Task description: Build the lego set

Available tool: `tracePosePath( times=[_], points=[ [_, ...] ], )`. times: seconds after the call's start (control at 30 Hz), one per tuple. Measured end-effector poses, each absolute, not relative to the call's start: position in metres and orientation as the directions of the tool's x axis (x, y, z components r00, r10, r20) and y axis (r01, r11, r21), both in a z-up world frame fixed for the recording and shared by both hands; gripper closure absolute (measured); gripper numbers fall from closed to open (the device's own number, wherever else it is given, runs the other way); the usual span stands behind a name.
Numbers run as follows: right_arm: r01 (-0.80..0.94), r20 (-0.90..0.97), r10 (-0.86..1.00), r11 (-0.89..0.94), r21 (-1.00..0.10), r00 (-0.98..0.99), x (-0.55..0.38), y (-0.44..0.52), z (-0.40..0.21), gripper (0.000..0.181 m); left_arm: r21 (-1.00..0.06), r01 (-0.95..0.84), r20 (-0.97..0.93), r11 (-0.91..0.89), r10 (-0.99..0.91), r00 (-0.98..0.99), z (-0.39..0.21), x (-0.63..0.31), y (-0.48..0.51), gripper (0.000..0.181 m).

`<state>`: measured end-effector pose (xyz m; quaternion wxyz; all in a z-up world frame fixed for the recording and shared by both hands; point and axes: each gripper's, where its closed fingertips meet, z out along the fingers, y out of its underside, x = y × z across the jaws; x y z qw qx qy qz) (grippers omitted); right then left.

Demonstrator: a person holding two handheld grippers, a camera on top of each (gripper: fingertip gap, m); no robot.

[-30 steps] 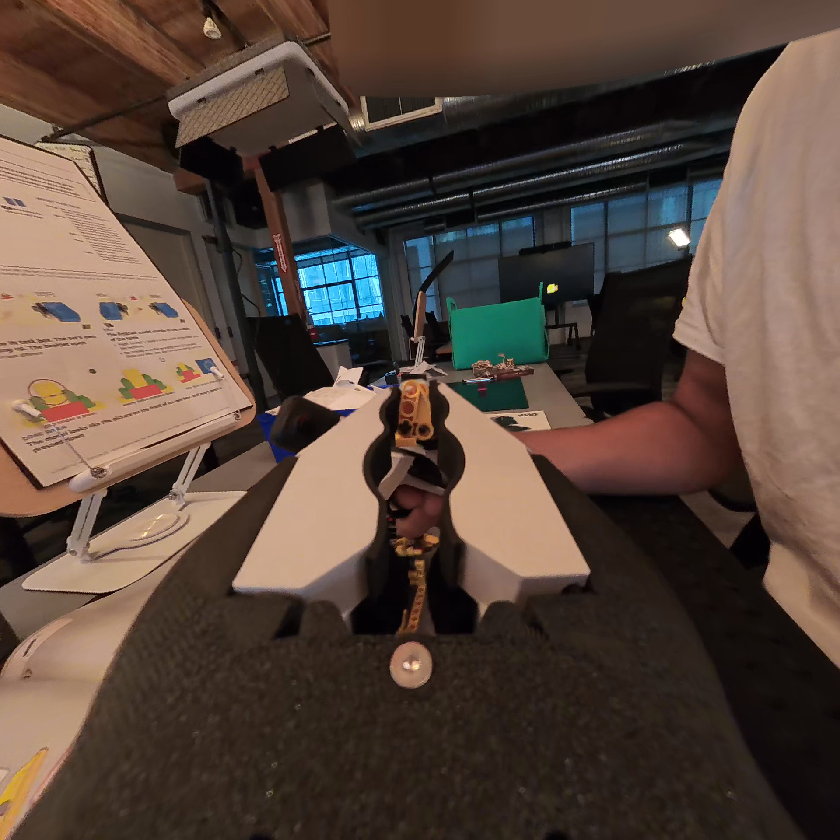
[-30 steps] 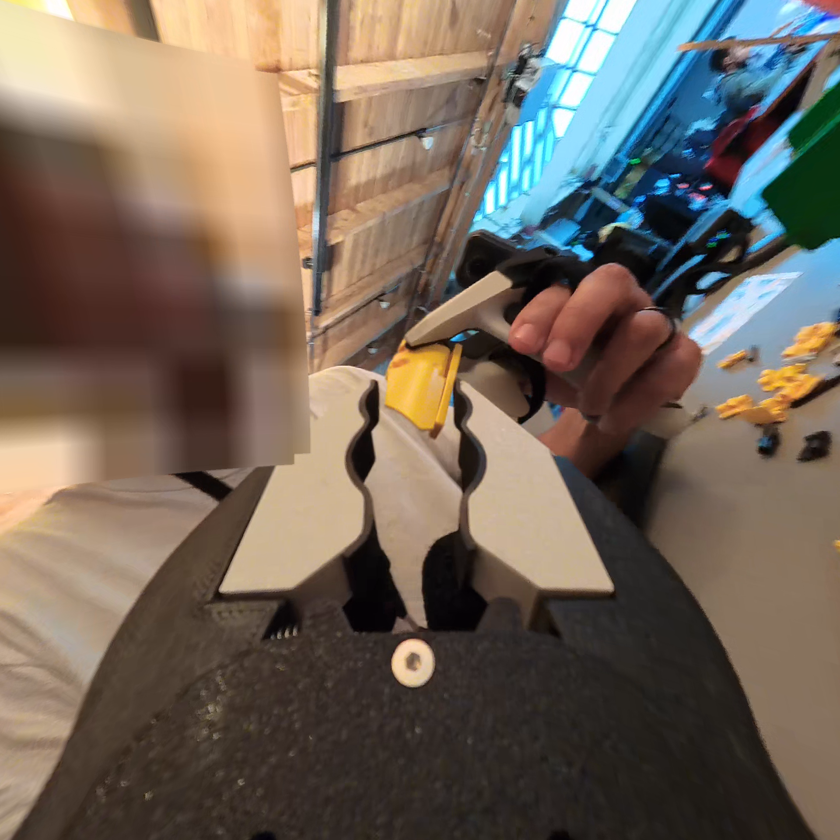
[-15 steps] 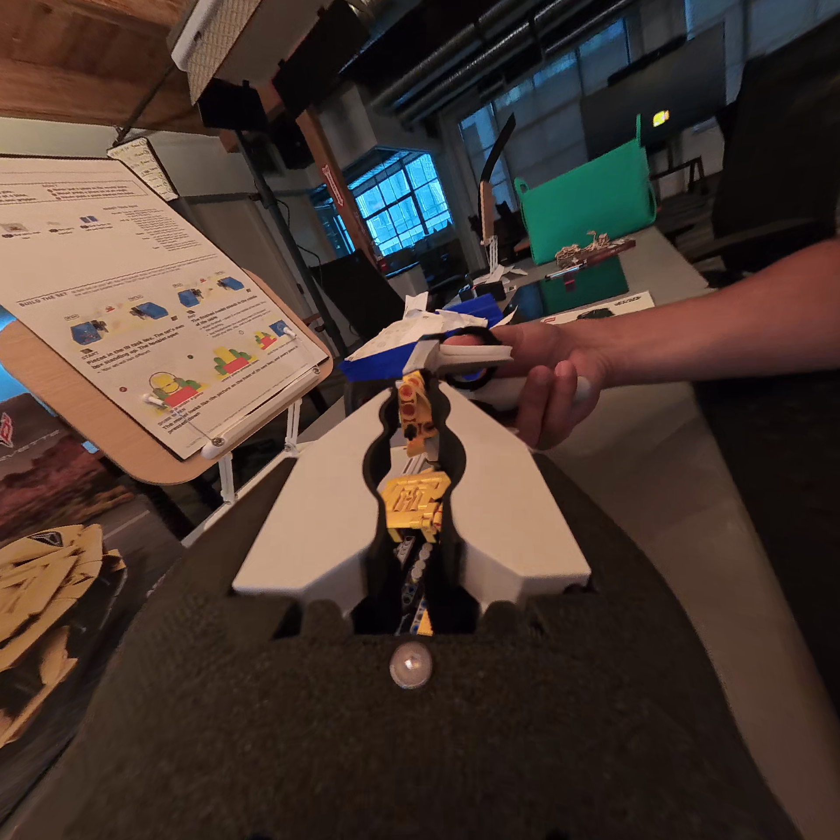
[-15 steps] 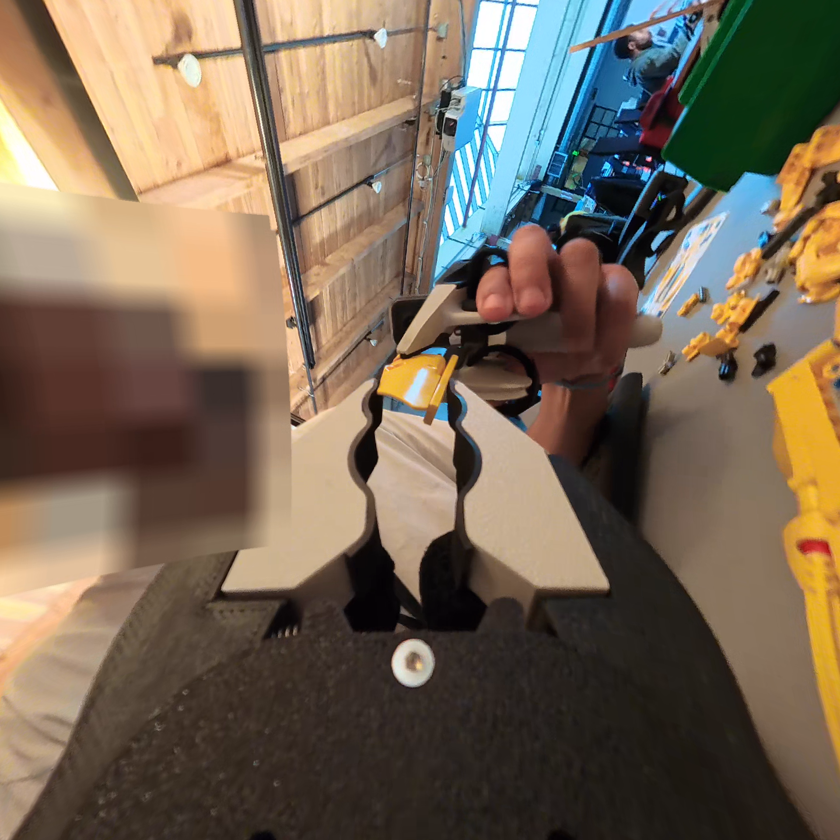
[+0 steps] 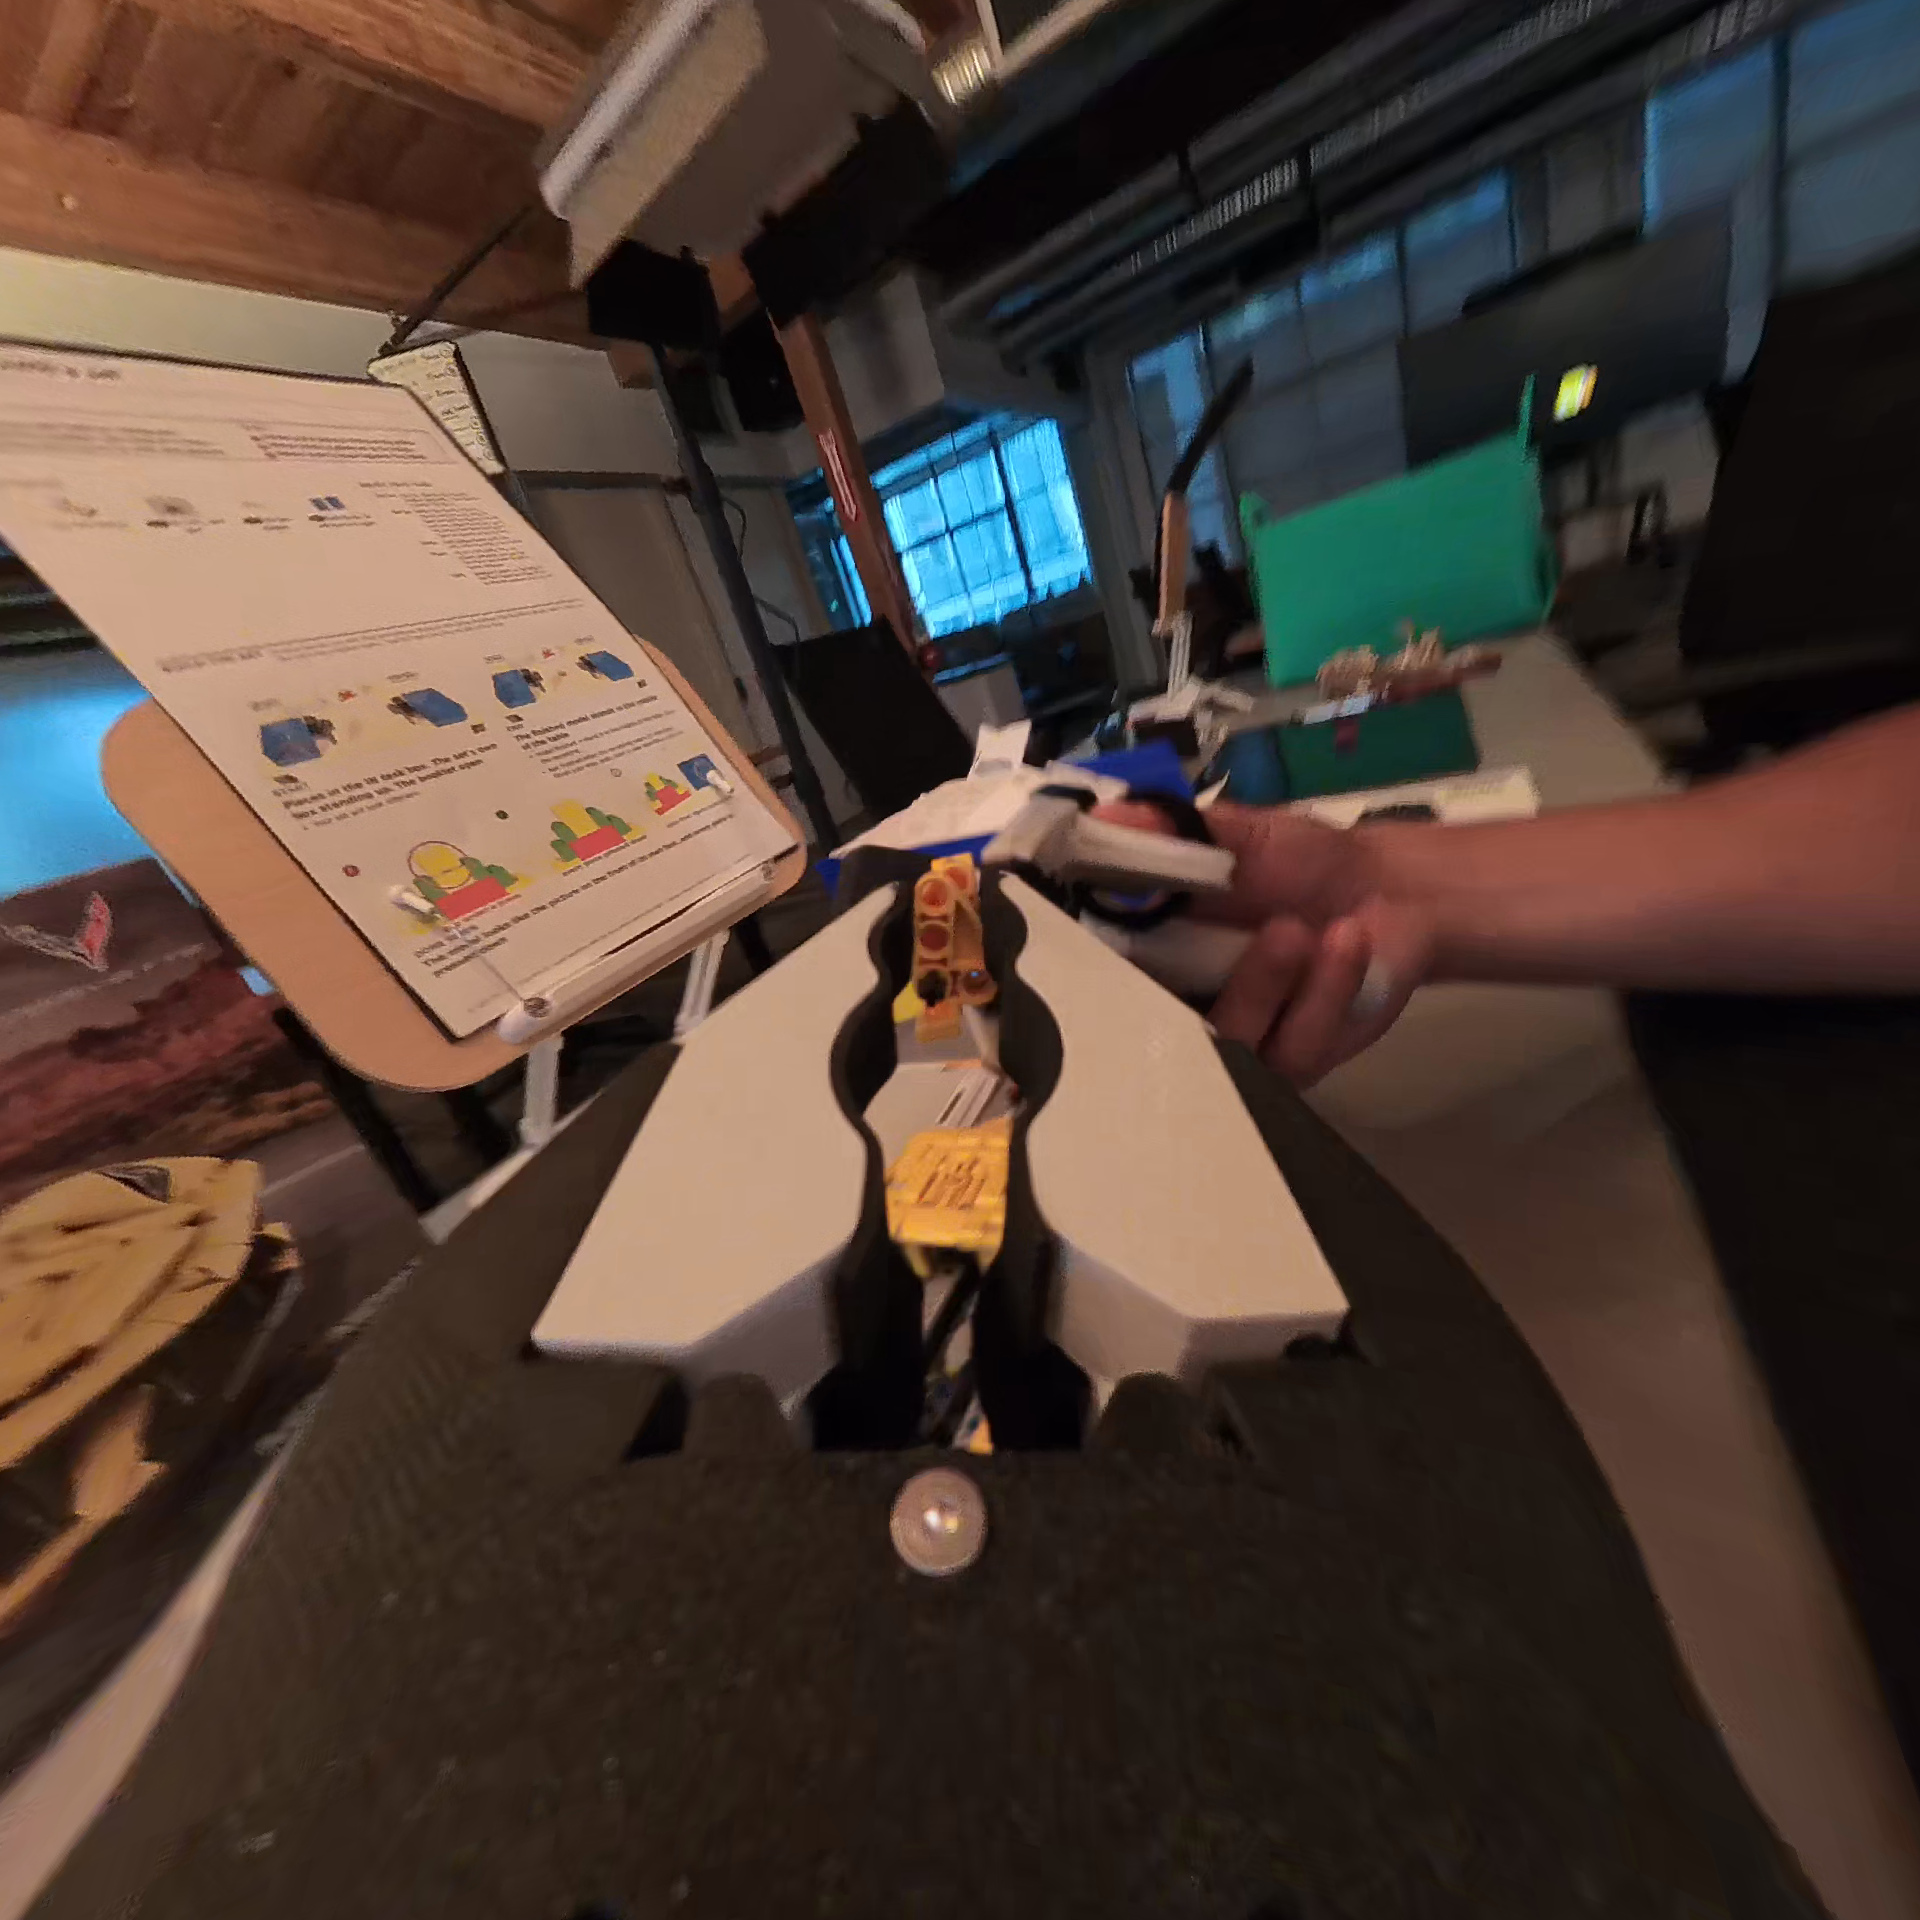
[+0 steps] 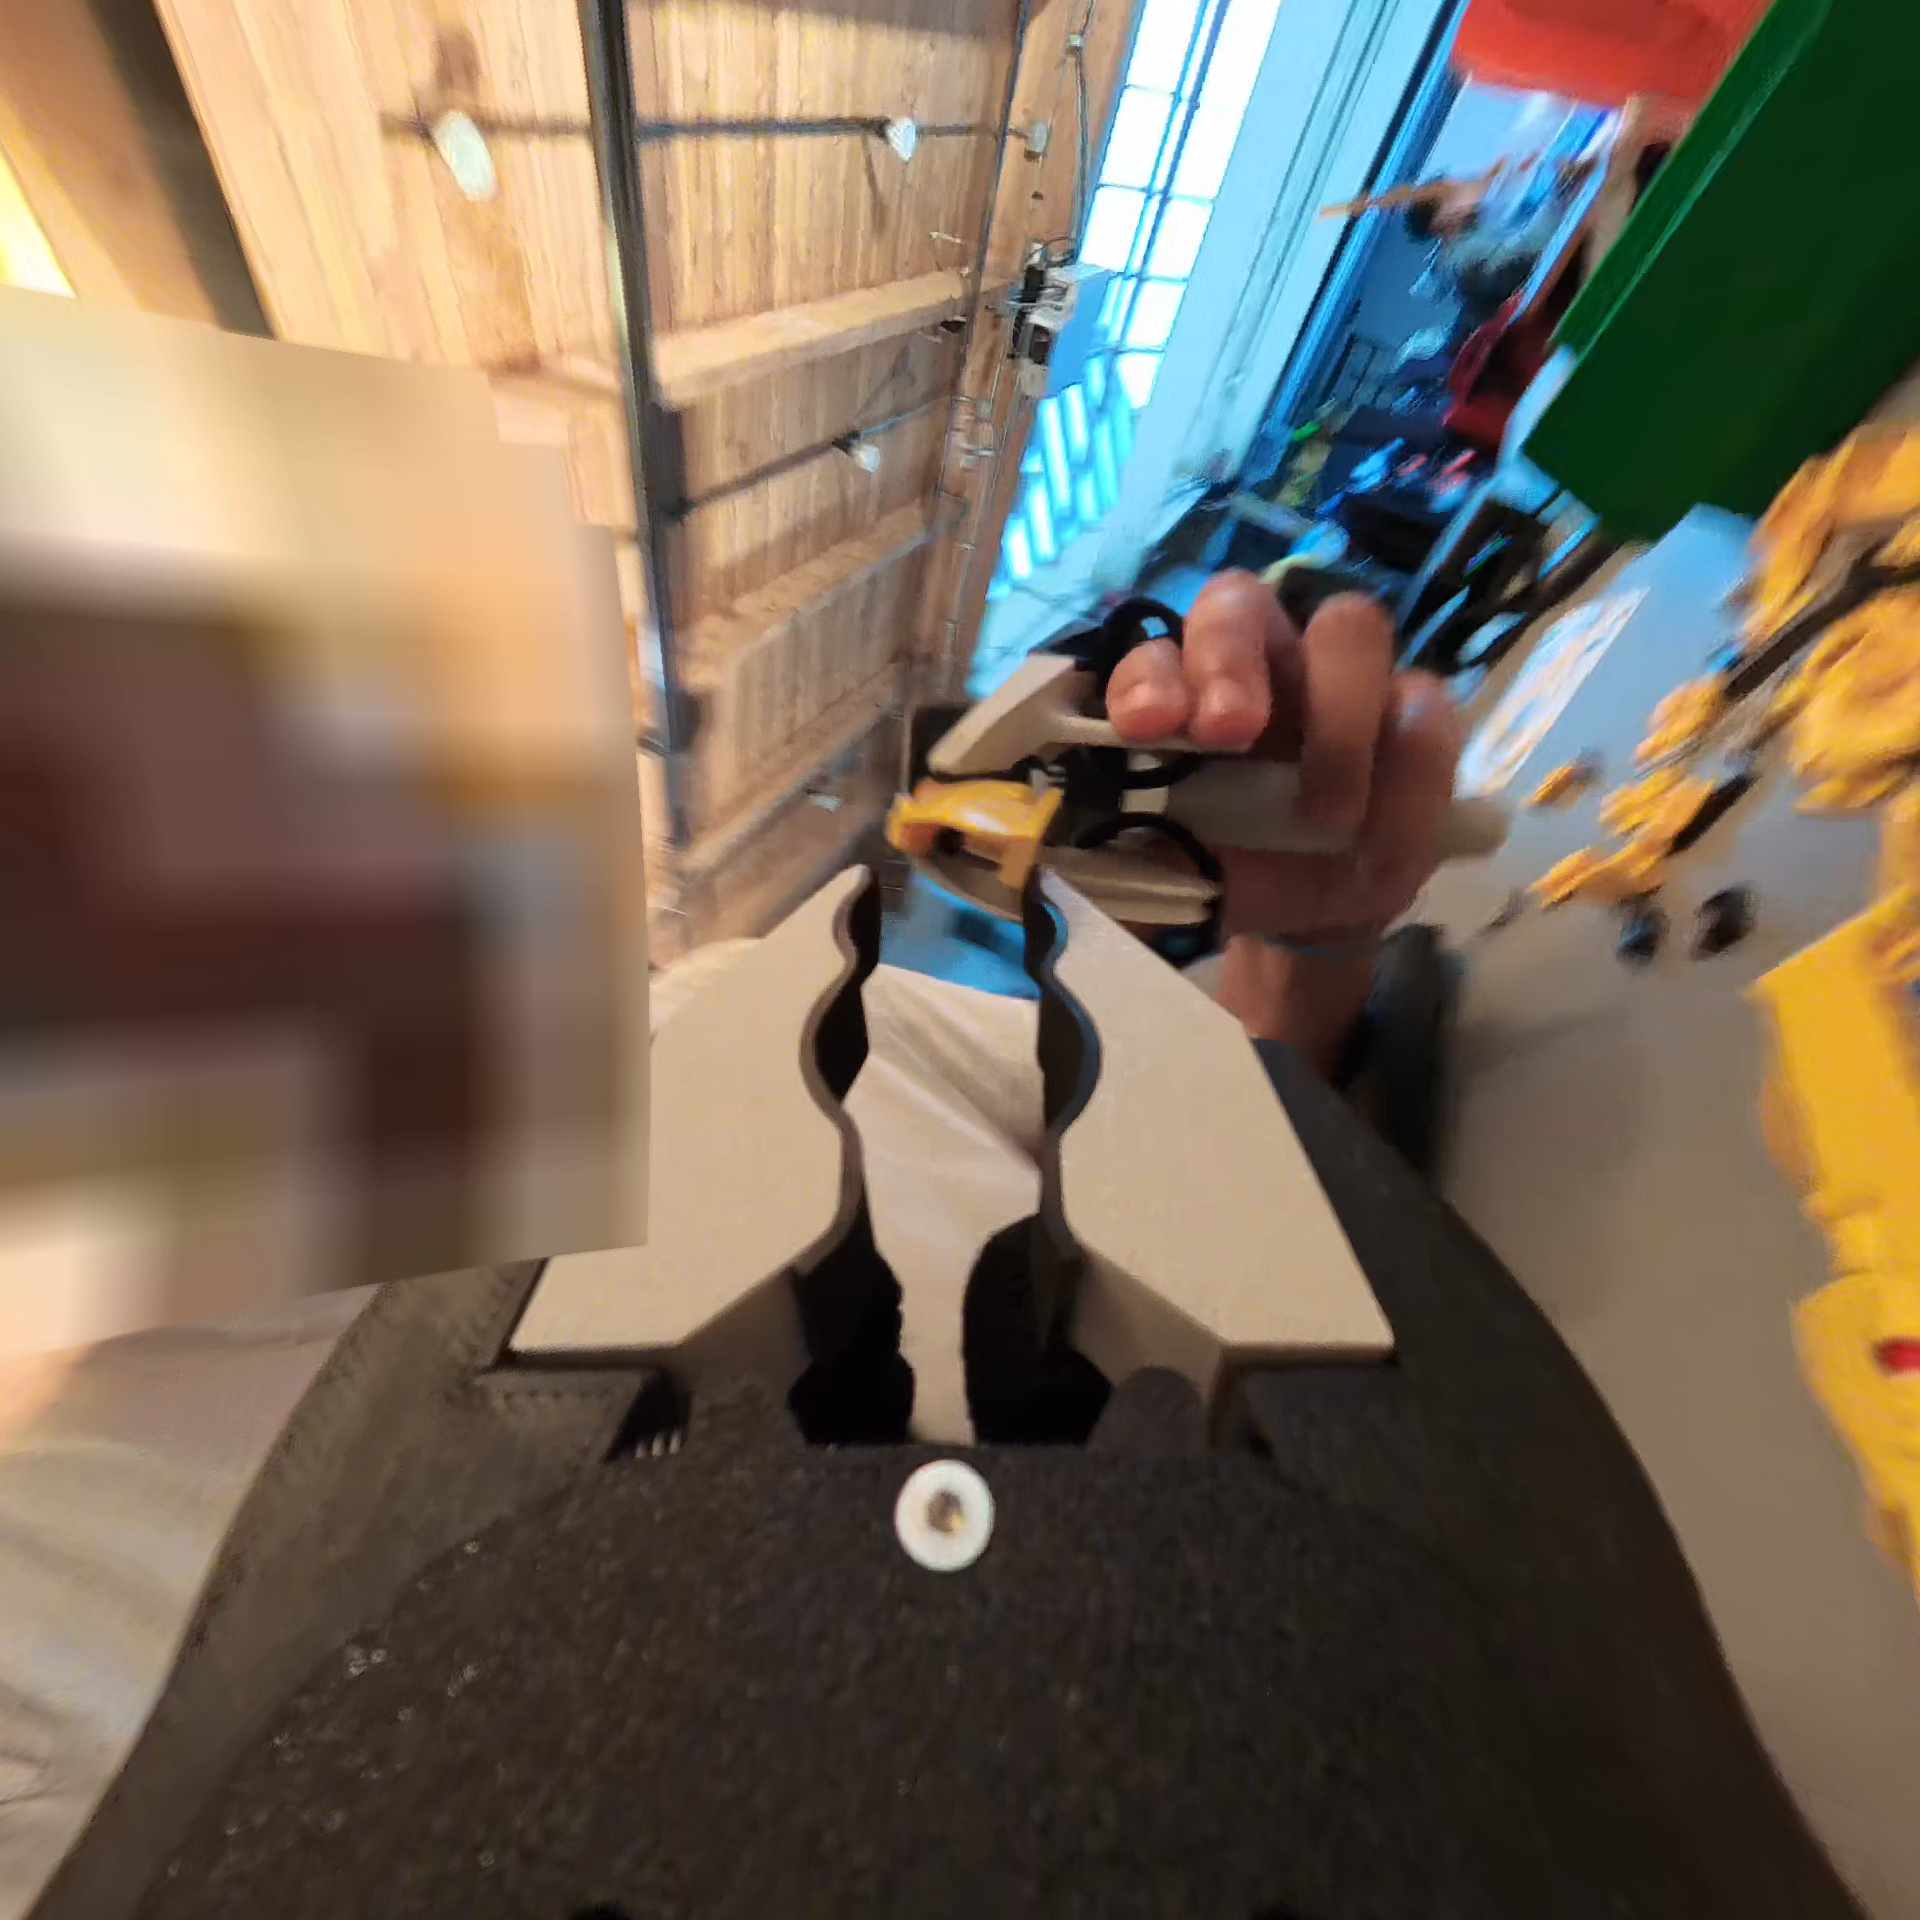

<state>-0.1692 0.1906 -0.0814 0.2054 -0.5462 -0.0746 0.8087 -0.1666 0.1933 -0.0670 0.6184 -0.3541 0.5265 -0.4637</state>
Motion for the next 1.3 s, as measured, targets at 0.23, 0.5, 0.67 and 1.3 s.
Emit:
tracePosePath(
  times=[0.23, 0.5, 0.67, 1.3],
  points=[
    [-0.405, -0.645, 0.761, -0.568, -0.717, 0.073, -0.157, 0.208, -0.073, 0.142, -0.900, 0.350, 0.202, -0.258, -0.961, -0.188, -0.046, -0.179, 0.215, 0.169],
    [-0.341, -0.469, 0.817, -0.359, -0.869, 0.335, -0.157, 0.218, -0.079, 0.153, -0.707, 0.289, 0.551, -0.646, -0.758, -0.349, -0.056, -0.175, 0.236, 0.170],
    [-0.369, -0.503, 0.778, -0.373, -0.852, 0.375, -0.148, 0.227, -0.084, 0.158, -0.585, 0.236, 0.667, -0.776, -0.626, -0.404, -0.064, -0.172, 0.245, 0.170],
    [0.607, 0.553, 0.557, 0.106, -0.788, 0.620, -0.139, 0.237, -0.143, 0.151, -0.443, -0.016, 0.877, -0.897, -0.429, -0.218, -0.125, -0.145, 0.248, 0.169]
  ],
)
